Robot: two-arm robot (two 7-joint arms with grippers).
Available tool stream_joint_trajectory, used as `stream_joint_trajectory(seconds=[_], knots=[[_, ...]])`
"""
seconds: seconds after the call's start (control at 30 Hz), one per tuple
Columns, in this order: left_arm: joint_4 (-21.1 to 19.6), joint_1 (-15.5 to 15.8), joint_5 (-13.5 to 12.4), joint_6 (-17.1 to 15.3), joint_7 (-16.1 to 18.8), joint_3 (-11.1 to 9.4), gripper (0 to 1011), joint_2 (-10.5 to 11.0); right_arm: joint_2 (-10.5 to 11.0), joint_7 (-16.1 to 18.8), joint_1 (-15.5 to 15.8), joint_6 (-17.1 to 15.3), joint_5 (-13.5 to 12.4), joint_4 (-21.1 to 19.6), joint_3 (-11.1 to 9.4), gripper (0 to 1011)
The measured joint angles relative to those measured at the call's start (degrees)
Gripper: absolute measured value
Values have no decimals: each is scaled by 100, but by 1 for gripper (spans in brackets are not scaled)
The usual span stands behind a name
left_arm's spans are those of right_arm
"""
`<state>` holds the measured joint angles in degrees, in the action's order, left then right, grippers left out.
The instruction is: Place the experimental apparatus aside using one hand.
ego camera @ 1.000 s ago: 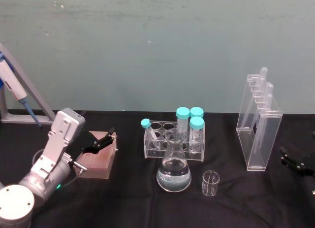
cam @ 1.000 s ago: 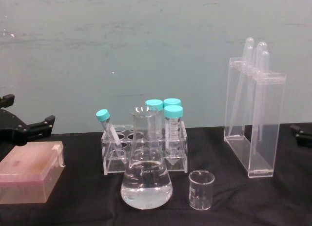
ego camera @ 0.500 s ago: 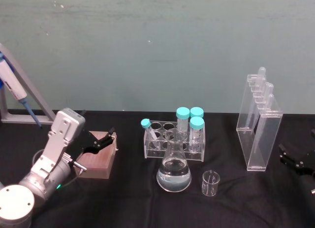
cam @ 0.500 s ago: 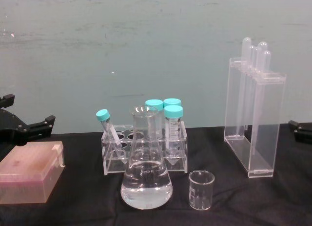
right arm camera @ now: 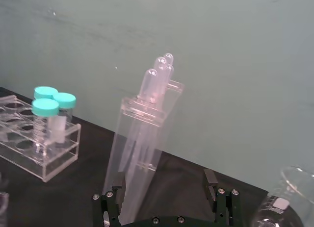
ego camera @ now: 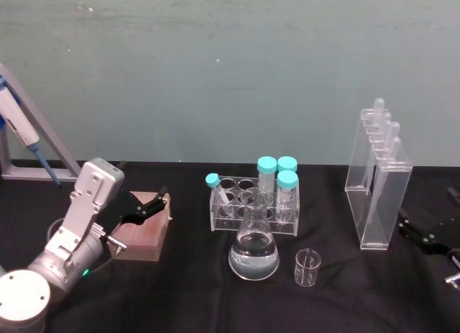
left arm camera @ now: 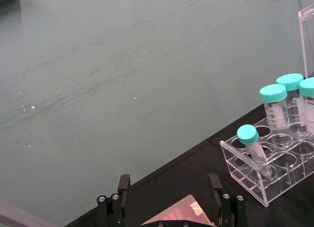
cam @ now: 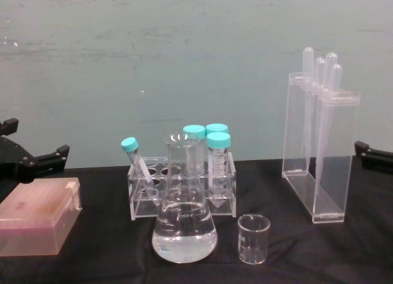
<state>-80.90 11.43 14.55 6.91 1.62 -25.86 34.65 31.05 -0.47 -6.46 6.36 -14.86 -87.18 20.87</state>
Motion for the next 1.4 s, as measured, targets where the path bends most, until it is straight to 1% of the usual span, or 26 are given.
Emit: stream_joint_trajectory(seconds=[0.13,0.2,0.23,0.4,0.5,0.57,0.6,0.63,0.73,0.77,0.87,1.07,1.13,1.3,1.33,1.4], knots=[[0,0,0,0,0,0,1000,0,-71,42,53,-33,-35,-99,-28,1000],[0,0,0,0,1,0,1000,0,-153,72,97,-60,-59,-178,-53,1000],[0,0,0,0,1,0,1000,0,-153,72,97,-60,-59,-178,-53,1000],[0,0,0,0,0,0,1000,0,-354,59,146,-79,-69,-286,-98,1000],[0,0,0,0,0,0,1000,0,-512,-39,171,-78,-7,-338,-136,1000],[0,0,0,0,1,0,1000,0,-575,-92,179,-71,35,-348,-154,1000],[0,0,0,0,1,0,1000,0,-648,-155,190,-64,69,-360,-181,1000],[0,0,0,0,1,0,1000,0,-648,-155,190,-64,69,-360,-181,1000],[0,0,0,0,1,0,1000,0,-792,-291,210,-48,138,-373,-234,1000],[0,0,0,0,1,0,1000,0,-870,-350,219,-44,162,-379,-262,1000],[0,0,0,0,1,0,1000,0,-1011,-422,223,-45,189,-380,-302,1000],[0,0,0,0,1,0,1000,0,-1233,-481,201,-40,269,-351,-334,1000],[0,0,0,0,1,0,1000,0,-1356,-519,174,-38,321,-319,-353,1000],[0,0,0,0,1,0,1000,0,-1516,-583,138,-36,427,-272,-377,1000],[0,0,0,0,1,0,1000,0,-1516,-583,138,-36,427,-272,-377,1000],[0,0,0,0,1,0,1000,0,-1619,-619,116,-42,494,-240,-398,1000]])
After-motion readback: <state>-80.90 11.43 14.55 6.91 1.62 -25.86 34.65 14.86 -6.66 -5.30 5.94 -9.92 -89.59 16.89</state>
